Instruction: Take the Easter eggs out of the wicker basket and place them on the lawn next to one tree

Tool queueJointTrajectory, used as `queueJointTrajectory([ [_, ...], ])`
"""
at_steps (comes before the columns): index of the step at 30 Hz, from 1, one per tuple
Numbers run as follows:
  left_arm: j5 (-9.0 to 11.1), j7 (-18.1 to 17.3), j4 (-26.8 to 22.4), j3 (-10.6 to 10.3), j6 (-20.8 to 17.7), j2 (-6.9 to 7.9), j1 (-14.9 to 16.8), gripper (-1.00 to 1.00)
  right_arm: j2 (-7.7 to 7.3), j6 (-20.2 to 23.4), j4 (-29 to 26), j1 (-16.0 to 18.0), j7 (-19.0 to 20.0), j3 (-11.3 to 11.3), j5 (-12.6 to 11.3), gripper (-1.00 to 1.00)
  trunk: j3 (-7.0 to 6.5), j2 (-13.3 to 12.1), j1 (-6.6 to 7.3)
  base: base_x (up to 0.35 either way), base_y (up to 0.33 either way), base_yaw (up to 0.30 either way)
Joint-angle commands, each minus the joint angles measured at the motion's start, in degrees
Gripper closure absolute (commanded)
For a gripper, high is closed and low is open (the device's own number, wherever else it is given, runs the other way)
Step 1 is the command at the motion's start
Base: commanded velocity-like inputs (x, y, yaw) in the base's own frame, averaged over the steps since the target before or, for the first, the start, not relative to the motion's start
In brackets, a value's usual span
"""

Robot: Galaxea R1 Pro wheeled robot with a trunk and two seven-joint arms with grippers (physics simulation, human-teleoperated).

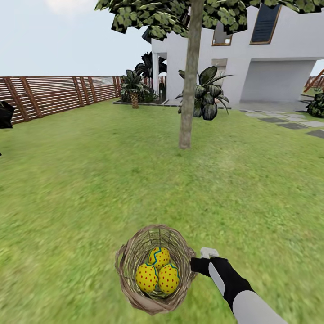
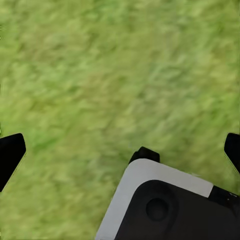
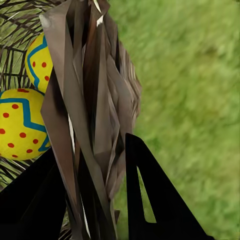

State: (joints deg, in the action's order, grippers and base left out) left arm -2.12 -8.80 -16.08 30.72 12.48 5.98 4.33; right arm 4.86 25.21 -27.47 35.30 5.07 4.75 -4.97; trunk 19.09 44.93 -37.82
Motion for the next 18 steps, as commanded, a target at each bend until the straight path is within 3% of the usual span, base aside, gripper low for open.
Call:
queueJointTrajectory([
  [1,-0.3,-0.4,0.1,0.5,0.2,-0.02,0.1,-1.00,0.07,0.4,-0.1,0.0,0.1,0.4,-0.7,1.00,0.07,0.1,-0.04,0.313,0.182,0.000],
  [18,-0.2,-0.4,0.1,0.5,0.3,-0.07,0.1,-1.00,0.14,0.5,-0.2,0.0,0.1,0.3,-0.7,1.00,0.07,0.1,-0.04,0.313,0.182,0.000],
])
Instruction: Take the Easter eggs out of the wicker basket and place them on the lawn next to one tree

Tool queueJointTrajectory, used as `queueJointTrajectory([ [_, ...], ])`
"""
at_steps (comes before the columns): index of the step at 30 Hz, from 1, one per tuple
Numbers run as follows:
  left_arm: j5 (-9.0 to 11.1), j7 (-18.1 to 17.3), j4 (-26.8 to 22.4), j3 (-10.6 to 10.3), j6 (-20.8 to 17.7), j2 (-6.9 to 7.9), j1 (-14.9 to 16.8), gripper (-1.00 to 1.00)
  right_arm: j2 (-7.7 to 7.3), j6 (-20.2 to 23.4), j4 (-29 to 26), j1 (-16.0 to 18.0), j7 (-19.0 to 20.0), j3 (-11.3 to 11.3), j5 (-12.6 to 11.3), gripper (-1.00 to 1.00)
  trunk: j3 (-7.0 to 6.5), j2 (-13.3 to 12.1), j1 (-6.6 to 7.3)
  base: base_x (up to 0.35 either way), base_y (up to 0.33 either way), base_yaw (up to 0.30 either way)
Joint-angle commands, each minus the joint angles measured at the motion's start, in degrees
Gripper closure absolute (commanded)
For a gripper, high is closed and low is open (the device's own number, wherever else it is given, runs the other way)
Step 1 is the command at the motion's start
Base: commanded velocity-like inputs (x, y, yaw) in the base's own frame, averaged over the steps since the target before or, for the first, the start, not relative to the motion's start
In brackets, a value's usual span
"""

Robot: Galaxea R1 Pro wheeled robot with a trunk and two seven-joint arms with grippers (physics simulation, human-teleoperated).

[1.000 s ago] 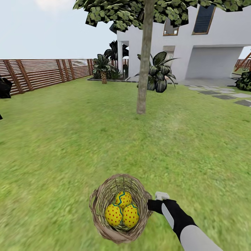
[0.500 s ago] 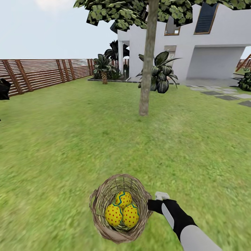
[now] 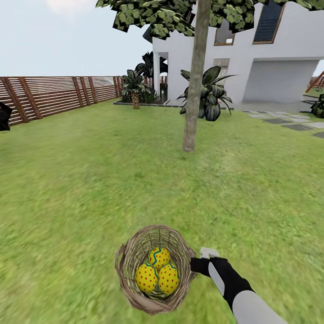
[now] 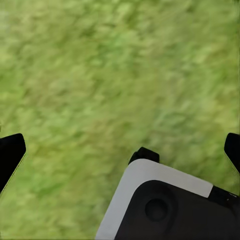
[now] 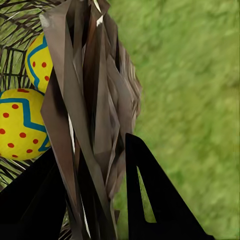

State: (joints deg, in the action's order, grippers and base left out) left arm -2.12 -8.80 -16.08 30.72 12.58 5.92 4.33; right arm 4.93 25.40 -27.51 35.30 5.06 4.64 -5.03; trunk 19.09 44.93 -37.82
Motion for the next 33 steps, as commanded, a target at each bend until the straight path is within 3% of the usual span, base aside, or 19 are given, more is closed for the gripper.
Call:
queueJointTrajectory([
  [1,-0.2,-0.4,0.1,0.5,0.2,0.00,0.1,-1.00,0.07,0.3,-0.1,0.0,0.1,0.5,-0.7,1.00,0.07,0.1,-0.04,0.313,0.182,0.000],
  [25,-0.5,-0.3,0.1,0.5,1.0,-0.03,0.1,-1.00,0.08,0.3,-0.1,0.0,0.1,0.5,-0.7,1.00,0.07,0.1,-0.04,0.313,0.179,0.000],
  [33,-0.6,-0.3,0.1,0.5,1.0,-0.03,0.1,-1.00,0.78,0.2,-0.1,0.0,0.2,0.4,-0.7,1.00,0.07,0.1,-0.04,0.313,0.171,0.000],
])
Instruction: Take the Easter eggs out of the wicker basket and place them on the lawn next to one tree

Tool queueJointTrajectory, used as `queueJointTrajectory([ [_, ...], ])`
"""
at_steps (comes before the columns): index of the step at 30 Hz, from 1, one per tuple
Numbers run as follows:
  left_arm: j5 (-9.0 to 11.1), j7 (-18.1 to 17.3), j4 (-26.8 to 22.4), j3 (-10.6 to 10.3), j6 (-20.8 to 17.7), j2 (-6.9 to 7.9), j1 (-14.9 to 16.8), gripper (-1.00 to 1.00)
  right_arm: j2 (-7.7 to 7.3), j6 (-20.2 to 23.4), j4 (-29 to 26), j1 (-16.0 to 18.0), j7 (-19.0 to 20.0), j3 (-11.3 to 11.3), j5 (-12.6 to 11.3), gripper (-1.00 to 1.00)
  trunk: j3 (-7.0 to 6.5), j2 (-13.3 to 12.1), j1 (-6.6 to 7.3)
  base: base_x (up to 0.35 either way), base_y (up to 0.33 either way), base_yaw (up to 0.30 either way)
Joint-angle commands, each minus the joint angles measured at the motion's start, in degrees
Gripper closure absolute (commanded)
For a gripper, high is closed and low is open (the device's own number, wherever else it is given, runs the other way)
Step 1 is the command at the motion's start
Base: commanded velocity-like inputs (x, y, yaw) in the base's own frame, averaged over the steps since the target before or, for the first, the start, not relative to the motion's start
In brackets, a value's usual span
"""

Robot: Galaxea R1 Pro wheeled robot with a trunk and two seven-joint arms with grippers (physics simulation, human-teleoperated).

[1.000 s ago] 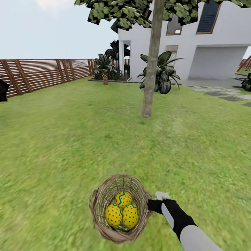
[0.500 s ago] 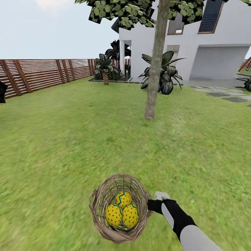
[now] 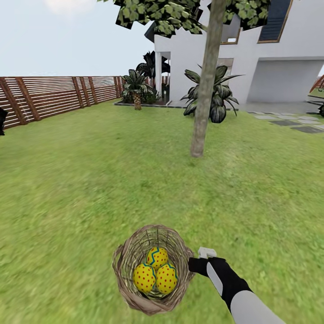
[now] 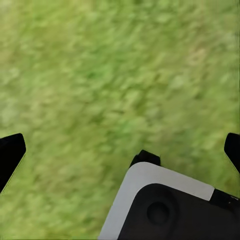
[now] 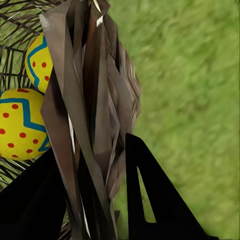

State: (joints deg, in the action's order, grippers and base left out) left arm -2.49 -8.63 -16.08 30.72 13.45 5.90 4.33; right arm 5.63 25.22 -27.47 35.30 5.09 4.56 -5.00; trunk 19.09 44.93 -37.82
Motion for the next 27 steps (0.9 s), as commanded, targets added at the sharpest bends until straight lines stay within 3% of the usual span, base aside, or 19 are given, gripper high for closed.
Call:
queueJointTrajectory([
  [1,-0.3,-0.4,0.1,0.5,0.2,-0.01,0.1,-1.00,0.08,0.4,-0.1,0.0,0.1,0.5,-0.7,1.00,0.07,0.1,-0.04,0.313,0.170,0.000],
  [27,-0.3,-0.4,0.1,0.5,0.2,-0.01,0.1,-1.00,0.12,0.0,-0.1,0.0,0.1,0.5,-0.7,1.00,0.07,0.1,-0.04,0.315,0.156,0.000],
])
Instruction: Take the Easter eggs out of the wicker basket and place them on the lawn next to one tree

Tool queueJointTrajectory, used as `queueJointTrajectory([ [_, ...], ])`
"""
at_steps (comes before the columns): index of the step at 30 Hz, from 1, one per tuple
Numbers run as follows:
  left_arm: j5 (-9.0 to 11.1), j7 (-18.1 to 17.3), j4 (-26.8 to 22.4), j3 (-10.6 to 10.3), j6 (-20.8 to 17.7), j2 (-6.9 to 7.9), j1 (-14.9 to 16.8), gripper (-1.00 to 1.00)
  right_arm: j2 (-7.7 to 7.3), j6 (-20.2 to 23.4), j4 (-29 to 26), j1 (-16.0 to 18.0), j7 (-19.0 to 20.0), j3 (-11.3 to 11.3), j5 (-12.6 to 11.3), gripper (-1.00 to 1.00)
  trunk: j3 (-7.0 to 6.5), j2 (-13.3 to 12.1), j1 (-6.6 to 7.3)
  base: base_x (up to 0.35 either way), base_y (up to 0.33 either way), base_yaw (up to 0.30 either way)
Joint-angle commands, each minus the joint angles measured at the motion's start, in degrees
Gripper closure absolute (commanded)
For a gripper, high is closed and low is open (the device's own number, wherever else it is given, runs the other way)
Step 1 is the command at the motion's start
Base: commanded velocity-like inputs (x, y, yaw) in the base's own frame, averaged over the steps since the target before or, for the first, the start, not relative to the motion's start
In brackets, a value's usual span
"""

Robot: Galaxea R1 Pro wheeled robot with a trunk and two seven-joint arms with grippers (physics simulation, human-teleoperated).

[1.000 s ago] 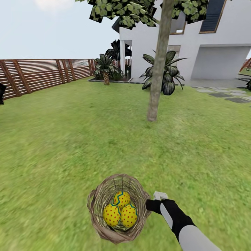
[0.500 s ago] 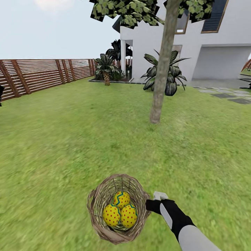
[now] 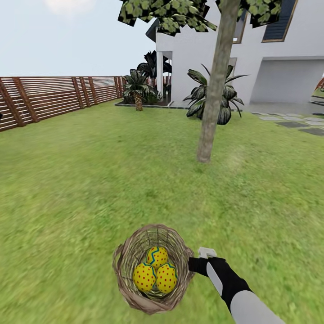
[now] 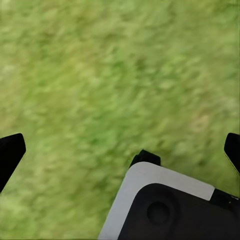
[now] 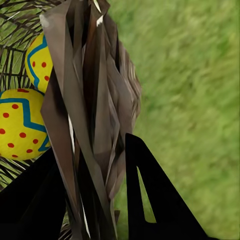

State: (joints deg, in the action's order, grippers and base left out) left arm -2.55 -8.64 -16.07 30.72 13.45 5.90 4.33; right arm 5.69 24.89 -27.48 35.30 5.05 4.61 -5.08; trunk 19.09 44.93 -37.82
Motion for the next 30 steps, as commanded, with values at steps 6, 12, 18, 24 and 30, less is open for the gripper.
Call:
queueJointTrajectory([
  [6,-0.4,-0.4,0.1,0.5,0.2,-0.01,0.1,-1.00,0.02,0.2,-0.1,0.0,0.1,0.4,-0.6,1.00,0.07,0.1,-0.04,0.325,0.087,0.000],
  [12,-0.4,-0.4,0.1,0.5,0.2,-0.01,0.1,-1.00,0.03,0.2,-0.1,0.0,0.1,0.4,-0.6,1.00,0.07,0.1,-0.04,0.327,0.072,0.000],
  [18,-0.4,-0.4,0.1,0.5,0.2,-0.01,0.1,-1.00,0.03,0.2,-0.1,0.0,0.2,0.4,-0.6,1.00,0.07,0.1,-0.04,0.327,0.071,0.000],
  [24,-0.4,-0.4,0.1,0.5,0.2,-0.01,0.1,-1.00,0.10,0.2,-0.1,0.0,0.2,0.4,-0.6,1.00,0.07,0.1,-0.04,0.327,0.064,-0.067],
  [30,-0.4,-0.4,0.1,0.5,0.2,-0.01,0.1,-1.00,0.13,0.2,-0.1,0.0,0.2,0.4,-0.6,1.00,0.07,0.1,-0.04,0.327,0.049,-0.008],
])
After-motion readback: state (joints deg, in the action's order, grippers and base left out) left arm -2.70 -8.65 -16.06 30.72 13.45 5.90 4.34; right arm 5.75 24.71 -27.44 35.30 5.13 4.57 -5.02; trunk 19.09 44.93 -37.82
